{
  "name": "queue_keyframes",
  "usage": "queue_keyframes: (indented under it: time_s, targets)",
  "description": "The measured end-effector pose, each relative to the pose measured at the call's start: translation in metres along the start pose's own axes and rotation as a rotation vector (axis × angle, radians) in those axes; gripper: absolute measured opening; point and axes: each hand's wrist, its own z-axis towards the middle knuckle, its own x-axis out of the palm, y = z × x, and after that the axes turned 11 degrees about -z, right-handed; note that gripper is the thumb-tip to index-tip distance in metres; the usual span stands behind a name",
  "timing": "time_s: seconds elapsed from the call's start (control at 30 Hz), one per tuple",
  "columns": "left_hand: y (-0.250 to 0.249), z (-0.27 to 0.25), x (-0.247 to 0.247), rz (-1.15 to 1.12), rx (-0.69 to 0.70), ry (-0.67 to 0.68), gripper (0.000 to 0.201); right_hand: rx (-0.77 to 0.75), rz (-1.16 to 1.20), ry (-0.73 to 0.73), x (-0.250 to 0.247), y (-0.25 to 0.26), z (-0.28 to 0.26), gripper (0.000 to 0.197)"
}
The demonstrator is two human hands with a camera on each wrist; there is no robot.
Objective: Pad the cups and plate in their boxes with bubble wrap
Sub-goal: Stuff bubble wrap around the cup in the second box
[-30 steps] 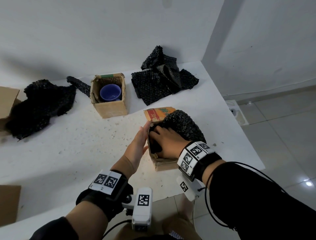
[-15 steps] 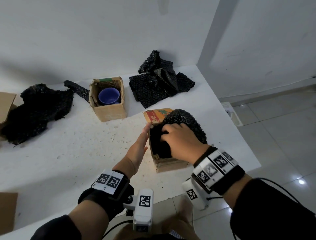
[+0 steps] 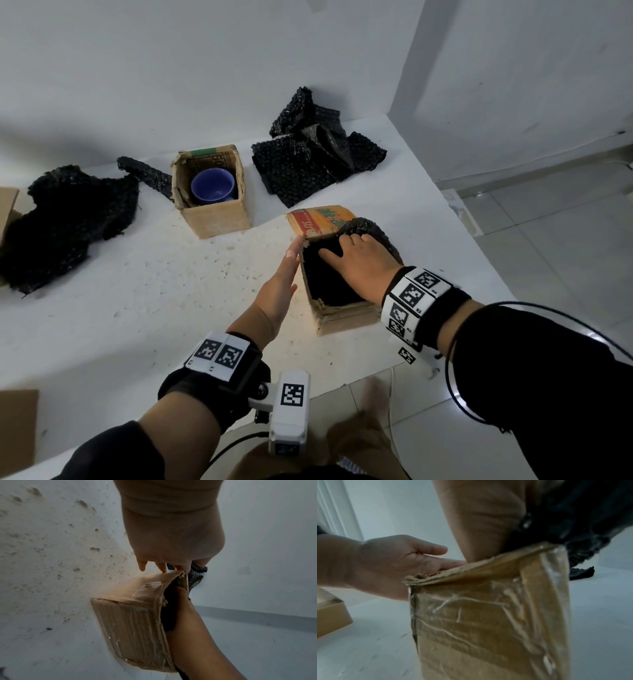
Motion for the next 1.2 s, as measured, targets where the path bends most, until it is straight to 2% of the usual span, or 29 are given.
queue_keyframes:
  time_s: [0.13, 0.27, 0.3, 0.4, 0.47, 0.53, 0.6, 0.73, 0.8, 0.97, 1.07, 1.13, 1.2]
  targets:
    - [0.001, -0.002, 0.002, 0.012, 0.001, -0.006, 0.042, 0.018, 0.206, 0.042, -0.002, 0.002, -0.003, 0.065]
    - [-0.002, -0.002, 0.004, 0.012, 0.005, -0.004, 0.043, 0.018, 0.542, 0.172, -0.012, 0.003, -0.005, 0.057]
    - [-0.002, -0.002, 0.004, 0.009, 0.005, -0.002, 0.043, 0.015, 0.535, 0.147, -0.016, 0.005, -0.008, 0.049]
    - [-0.002, -0.003, 0.004, 0.005, 0.010, 0.002, 0.042, 0.132, 0.400, -0.165, -0.020, 0.017, -0.015, 0.027]
    - [-0.002, -0.003, 0.003, 0.004, 0.008, 0.000, 0.041, 0.226, 0.395, -0.206, -0.012, 0.023, -0.015, 0.036]
    - [-0.002, -0.002, 0.003, 0.012, 0.010, -0.002, 0.041, 0.263, 0.489, -0.105, 0.004, 0.027, -0.011, 0.060]
    - [-0.002, -0.002, 0.003, 0.025, 0.017, -0.003, 0.041, 0.270, 0.610, -0.051, 0.014, 0.029, -0.008, 0.074]
    - [-0.001, -0.002, 0.004, 0.008, 0.019, -0.011, 0.041, 0.348, 0.955, 0.050, 0.015, 0.028, 0.005, 0.071]
    - [-0.001, -0.002, 0.005, 0.005, 0.021, -0.014, 0.041, 0.388, 1.027, 0.121, 0.013, 0.023, 0.014, 0.073]
    - [-0.003, -0.004, 0.005, 0.039, 0.023, -0.011, 0.043, 0.341, 0.974, 0.248, 0.010, 0.021, 0.024, 0.085]
    - [-0.001, -0.005, 0.003, 0.041, 0.025, -0.008, 0.043, 0.302, 0.869, 0.248, 0.005, 0.018, 0.019, 0.079]
    - [-0.002, -0.005, 0.003, 0.042, 0.023, -0.008, 0.042, 0.274, 0.666, 0.117, -0.001, 0.018, 0.010, 0.063]
    - [-0.003, -0.005, 0.003, 0.048, 0.020, -0.002, 0.042, 0.258, 0.513, -0.102, -0.005, 0.022, -0.002, 0.044]
